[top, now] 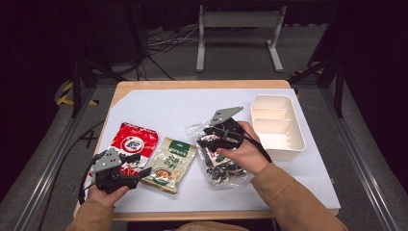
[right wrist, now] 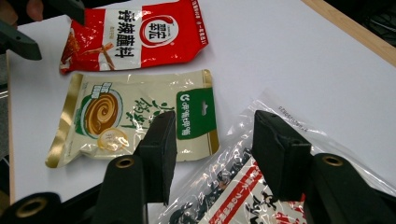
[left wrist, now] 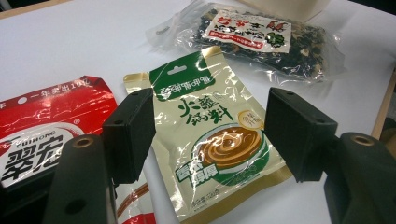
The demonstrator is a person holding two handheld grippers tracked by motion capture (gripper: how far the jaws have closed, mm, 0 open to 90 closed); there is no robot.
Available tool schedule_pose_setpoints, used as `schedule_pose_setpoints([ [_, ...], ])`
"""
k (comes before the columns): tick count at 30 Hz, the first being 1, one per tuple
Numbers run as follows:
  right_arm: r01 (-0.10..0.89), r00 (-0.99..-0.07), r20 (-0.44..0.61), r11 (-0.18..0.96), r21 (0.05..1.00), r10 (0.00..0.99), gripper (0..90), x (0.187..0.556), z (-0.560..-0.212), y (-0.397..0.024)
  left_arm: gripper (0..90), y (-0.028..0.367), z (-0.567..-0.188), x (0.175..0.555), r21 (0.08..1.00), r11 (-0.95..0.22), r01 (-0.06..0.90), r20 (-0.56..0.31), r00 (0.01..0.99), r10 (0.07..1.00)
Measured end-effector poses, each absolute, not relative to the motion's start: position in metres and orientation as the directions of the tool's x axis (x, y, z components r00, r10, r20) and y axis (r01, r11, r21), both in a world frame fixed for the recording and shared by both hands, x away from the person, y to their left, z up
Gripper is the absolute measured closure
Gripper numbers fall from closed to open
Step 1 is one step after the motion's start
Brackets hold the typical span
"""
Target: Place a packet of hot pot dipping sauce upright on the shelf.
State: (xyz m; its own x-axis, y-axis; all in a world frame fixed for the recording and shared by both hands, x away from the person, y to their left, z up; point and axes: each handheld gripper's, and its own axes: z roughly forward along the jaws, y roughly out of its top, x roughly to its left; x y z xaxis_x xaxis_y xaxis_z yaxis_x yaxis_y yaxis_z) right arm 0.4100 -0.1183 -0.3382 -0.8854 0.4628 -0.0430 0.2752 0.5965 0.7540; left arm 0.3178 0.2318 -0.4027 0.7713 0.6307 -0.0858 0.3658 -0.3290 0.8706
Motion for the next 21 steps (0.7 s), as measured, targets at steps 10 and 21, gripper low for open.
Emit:
schedule_pose_setpoints([
  [10,0.352,-0.878,0.036,0.593,0.724,0.478,50.4,0.43,-0.35,-0.106,34.3,0.231,-0.405,0.319,0.862,-0.334,0.382,-0.084,0.757,0.648],
  [21,0.437,-0.865,0.103,0.638,0.634,0.491,47.6,0.45,-0.378,-0.089,34.3,0.231,-0.406,0.321,0.856,-0.338,0.391,-0.084,0.751,0.655],
])
